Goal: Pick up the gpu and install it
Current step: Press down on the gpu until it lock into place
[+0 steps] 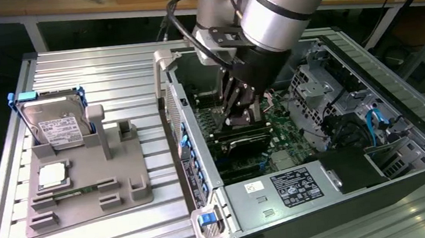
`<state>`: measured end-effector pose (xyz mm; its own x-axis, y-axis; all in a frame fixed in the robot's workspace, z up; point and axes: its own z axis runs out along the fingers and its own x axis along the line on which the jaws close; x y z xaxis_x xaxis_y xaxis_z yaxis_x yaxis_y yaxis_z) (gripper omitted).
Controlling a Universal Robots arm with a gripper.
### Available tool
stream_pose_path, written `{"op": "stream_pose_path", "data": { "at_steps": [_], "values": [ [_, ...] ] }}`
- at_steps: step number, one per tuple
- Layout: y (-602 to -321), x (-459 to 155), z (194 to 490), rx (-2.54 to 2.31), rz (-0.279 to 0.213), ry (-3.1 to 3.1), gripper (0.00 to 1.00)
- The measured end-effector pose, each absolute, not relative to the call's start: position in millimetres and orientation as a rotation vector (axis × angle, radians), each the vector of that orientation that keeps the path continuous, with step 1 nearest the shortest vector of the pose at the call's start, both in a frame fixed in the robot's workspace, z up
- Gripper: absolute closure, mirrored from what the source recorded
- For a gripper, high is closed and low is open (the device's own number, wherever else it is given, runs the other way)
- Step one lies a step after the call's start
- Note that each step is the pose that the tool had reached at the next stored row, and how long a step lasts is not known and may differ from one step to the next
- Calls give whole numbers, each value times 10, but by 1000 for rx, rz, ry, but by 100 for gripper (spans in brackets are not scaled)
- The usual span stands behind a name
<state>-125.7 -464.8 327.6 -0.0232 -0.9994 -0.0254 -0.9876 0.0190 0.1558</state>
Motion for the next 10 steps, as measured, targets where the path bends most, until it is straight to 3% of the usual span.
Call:
{"op": "stream_pose_path", "data": {
  "at_steps": [2, 5, 10],
  "values": [
    [-4641, -1492, 3226, 2138, -182, -2183, 89],
    [-4641, -1309, 3102, 2076, -306, -2127, 89],
    [-4642, -1253, 3098, 2033, -375, -2086, 89]
  ]
}}
